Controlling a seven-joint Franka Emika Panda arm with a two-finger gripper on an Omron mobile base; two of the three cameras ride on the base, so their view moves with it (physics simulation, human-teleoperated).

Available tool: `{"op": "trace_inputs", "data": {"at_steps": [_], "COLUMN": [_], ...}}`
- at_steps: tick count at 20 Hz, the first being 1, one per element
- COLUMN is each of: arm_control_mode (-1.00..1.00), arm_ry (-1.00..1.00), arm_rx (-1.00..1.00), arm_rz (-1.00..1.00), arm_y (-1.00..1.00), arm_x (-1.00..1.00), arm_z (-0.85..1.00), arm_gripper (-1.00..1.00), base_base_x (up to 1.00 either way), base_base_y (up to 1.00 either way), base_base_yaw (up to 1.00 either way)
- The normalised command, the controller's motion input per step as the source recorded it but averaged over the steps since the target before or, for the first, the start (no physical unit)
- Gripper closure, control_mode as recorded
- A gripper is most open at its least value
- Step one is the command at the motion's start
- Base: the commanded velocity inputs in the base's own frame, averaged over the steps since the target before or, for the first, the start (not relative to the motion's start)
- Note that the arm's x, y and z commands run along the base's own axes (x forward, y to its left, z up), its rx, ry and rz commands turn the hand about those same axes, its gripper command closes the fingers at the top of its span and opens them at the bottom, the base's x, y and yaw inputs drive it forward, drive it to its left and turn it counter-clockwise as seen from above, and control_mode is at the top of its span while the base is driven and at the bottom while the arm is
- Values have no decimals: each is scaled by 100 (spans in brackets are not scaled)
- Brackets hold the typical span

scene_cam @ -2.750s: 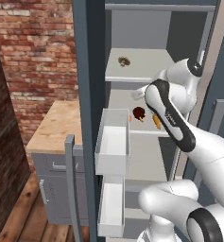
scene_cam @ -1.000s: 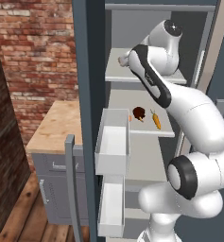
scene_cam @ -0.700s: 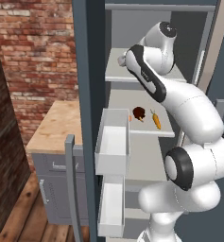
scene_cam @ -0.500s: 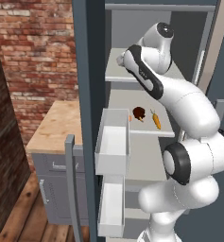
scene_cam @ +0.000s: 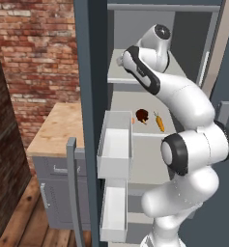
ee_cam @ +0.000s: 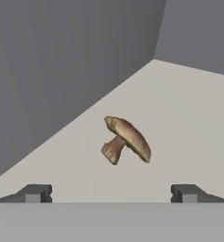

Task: Take the mushroom and shrimp from the highest rack and move them to the second highest rack where the steak and carrot are located, to maximize freezer space. Close the freezer door after rearranging.

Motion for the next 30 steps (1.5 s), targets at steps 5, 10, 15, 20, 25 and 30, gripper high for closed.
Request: {"op": "trace_inputs", "data": {"at_steps": [5,10,15,20,25,30], "arm_control_mode": [-100,-100,-100,-100,-100,-100], "arm_ry": [0,0,1,3,3,1], "arm_rx": [0,0,0,0,0,0], "arm_rz": [0,0,0,0,0,0], "arm_y": [0,0,0,0,0,0], "arm_x": [37,32,31,28,26,27], "arm_z": [-5,-11,-15,-21,-21,-21], "arm_gripper": [-100,-100,-100,-100,-100,-100], "base_base_x": [0,0,0,0,0,0], "base_base_y": [0,0,0,0,0,0], "base_base_yaw": [0,0,0,0,0,0]}}
